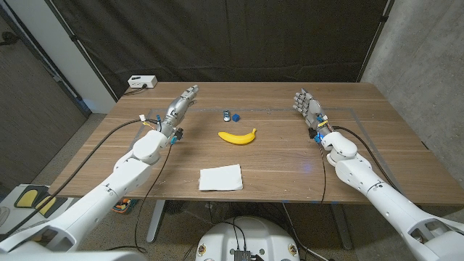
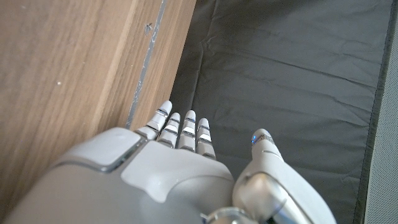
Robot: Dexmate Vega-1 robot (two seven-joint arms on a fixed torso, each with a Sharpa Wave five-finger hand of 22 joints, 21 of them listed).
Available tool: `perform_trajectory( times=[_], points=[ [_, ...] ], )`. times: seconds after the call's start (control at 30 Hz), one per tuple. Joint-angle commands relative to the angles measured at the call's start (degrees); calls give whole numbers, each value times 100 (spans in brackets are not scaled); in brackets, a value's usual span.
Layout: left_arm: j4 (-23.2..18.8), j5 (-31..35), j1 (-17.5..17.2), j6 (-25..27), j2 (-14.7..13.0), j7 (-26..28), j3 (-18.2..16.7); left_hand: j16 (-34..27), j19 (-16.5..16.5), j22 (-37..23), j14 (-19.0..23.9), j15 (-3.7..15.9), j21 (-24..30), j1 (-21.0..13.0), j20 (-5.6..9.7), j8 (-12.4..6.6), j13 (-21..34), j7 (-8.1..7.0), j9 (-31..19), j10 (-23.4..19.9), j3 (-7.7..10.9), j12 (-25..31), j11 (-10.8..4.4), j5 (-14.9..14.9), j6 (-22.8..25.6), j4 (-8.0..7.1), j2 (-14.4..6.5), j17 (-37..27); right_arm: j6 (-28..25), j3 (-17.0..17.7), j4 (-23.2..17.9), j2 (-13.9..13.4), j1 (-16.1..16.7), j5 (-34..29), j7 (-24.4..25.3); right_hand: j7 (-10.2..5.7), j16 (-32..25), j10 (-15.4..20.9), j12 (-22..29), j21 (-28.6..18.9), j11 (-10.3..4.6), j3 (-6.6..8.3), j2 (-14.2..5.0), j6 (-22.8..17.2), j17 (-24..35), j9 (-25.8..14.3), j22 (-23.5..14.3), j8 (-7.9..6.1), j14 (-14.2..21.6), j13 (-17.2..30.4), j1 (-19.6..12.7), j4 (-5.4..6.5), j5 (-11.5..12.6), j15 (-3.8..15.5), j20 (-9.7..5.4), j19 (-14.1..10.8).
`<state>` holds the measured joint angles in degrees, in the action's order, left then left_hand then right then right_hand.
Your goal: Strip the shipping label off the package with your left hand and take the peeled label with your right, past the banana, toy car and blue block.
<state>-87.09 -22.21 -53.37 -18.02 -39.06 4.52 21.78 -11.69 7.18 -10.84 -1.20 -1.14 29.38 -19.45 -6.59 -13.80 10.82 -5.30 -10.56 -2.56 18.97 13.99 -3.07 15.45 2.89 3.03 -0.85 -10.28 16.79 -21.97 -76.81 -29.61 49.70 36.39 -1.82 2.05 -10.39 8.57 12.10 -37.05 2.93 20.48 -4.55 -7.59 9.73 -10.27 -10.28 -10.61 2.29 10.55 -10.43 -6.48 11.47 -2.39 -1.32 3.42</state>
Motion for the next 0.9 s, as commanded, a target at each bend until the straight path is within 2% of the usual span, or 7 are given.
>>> perform_trajectory(
  times=[0.03, 0.33, 0.43, 0.77, 0.9],
  points=[
    [-801, 603, -383, 38, -712, -32, -118, -54, 25, -12, 54, -24, -18, -108, -66, -25, 16, -11, -13, -71, 8, 37, -13, -35, 59, 57, 14, -14, 43, 0, -337, -83, 226, -85, 163, -21, -37, 76, 38, 29, 3, 7, 10, -42, 17, -23, -7, -30, 11, 26, -64, -35, 33, -59, 10, 20],
    [-1321, 1023, -627, 136, -1224, -141, -269, -65, -1, -15, 145, -12, -33, -270, -126, -40, 23, -13, -18, -151, 6, 39, -18, -86, 185, 183, 103, -25, 46, 22, -590, -175, 348, -215, 334, -25, -41, 124, 56, 40, 18, 8, 9, -54, 19, -23, -8, -34, 35, 26, -69, -40, 32, -58, 26, -3],
    [-1538, 1194, -722, 234, -1421, -163, -335, -81, -52, -17, 236, 27, -32, -414, -136, -61, 30, -10, -22, -238, 15, 51, -26, -113, 301, 284, 157, -32, 57, 30, -666, -196, 381, -256, 384, -28, -39, 137, 60, 42, 22, 10, 7, -58, 19, -24, -9, -35, 37, 26, -72, -42, 32, -59, 23, -14],
    [-2211, 1718, -1110, 520, -2002, -167, -635, -64, -129, -19, 277, 59, -39, -740, -150, -99, 42, -109, -28, -375, 64, 64, -21, -135, 515, 474, 218, -43, 115, 49, -901, -230, 541, -371, 551, -30, -37, 159, 67, 56, 13, 11, 11, -81, 17, -24, -10, -42, 50, 27, -87, -55, 31, -59, 16, -28],
    [-2460, 1883, -1270, 642, -2216, -200, -774, -60, -141, -19, 295, 74, -52, -891, -166, -134, 48, -87, -31, -418, 82, 62, -53, -138, 656, 549, 253, -47, 159, 44, -944, -218, 584, -391, 567, -30, -36, 163, 68, 61, 17, 11, 12, -88, 17, -24, -10, -44, 53, 27, -92, -58, 30, -56, 17, -33]
  ],
)
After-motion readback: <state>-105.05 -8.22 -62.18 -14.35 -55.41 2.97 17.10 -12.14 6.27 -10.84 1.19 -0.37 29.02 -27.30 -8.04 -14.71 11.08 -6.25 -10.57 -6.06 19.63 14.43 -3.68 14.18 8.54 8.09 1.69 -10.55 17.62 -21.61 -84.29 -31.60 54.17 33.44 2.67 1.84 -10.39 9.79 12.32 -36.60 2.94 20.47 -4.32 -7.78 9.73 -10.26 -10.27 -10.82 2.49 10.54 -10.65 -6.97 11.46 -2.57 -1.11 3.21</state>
